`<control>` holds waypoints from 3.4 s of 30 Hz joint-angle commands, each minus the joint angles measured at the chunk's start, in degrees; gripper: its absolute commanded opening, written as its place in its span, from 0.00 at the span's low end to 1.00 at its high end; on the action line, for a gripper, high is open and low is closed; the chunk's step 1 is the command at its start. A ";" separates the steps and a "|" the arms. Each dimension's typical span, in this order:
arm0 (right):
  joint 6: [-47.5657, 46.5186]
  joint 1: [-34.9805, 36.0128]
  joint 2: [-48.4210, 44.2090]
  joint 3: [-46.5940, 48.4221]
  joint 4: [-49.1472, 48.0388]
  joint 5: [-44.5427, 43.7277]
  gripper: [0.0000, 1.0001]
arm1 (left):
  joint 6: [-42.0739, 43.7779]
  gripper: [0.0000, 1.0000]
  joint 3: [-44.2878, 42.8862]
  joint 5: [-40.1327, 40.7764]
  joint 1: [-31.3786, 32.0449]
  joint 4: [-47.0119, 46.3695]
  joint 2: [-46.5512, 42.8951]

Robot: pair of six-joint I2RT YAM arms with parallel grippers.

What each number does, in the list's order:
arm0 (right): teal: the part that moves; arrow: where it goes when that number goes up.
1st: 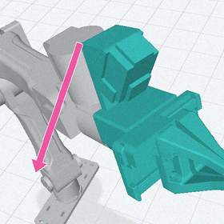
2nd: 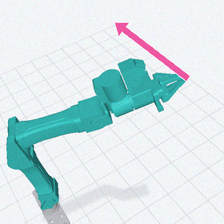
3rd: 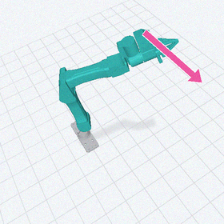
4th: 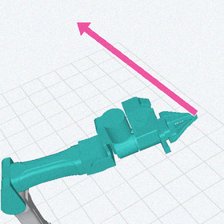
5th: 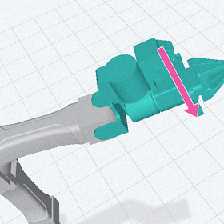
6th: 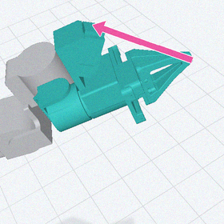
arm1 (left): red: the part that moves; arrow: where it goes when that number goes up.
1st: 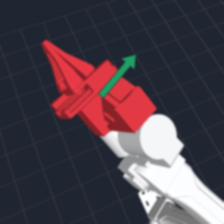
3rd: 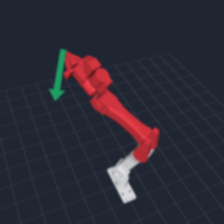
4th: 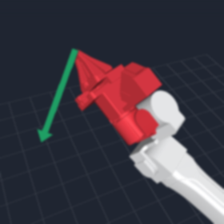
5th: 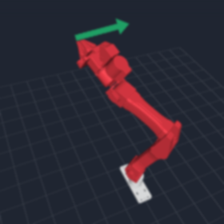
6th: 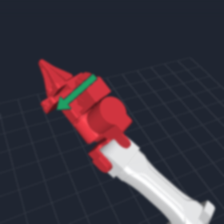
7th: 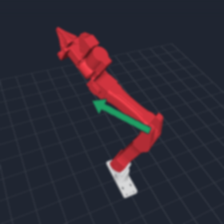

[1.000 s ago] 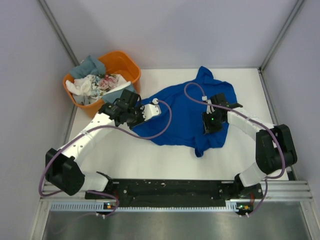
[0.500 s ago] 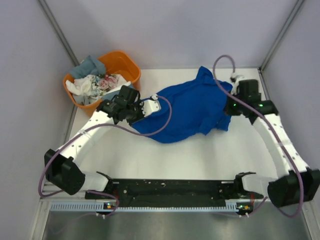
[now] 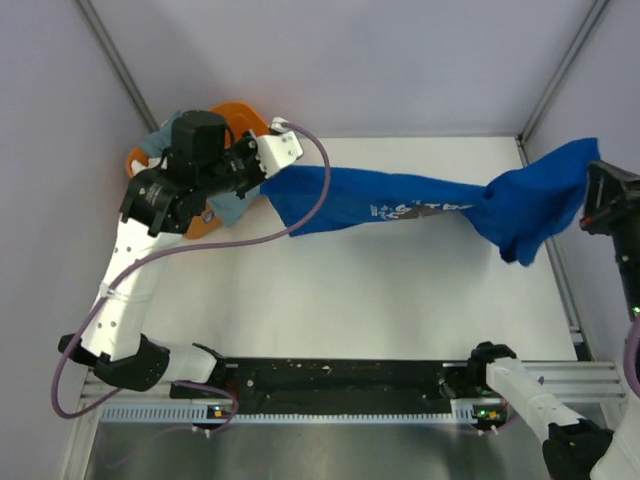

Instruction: Fold and stack the t-shirts

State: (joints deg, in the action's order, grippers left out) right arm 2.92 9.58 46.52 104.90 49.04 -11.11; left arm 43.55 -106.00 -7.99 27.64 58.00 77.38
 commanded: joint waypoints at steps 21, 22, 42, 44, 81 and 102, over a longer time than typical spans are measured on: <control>6.91 -24.96 41.78 18.90 -27.68 18.58 0.00 | -7.51 0.00 -37.52 15.27 0.14 -22.46 33.08; 8.14 -25.40 44.77 22.50 -27.50 19.63 0.00 | -7.60 0.00 -38.84 16.33 0.14 -24.84 34.83; -13.34 -32.70 25.23 -2.11 -32.43 50.02 0.00 | 2.75 0.00 -32.72 3.73 -0.74 -25.16 36.36; -23.35 -32.79 19.69 -13.53 -31.64 57.05 0.00 | 5.30 0.00 -27.19 -0.95 -1.18 -18.75 34.60; -68.31 -21.89 5.95 -51.64 1.42 49.08 0.00 | 17.03 0.65 33.56 -10.48 7.69 4.34 23.86; -68.92 -21.71 4.28 -53.40 -0.43 48.29 0.00 | 6.64 0.00 45.79 -7.74 9.10 -3.43 22.46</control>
State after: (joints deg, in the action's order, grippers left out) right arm -64.53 -12.47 52.18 51.79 50.30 36.47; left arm 53.78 -62.26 -13.69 36.40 51.09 100.29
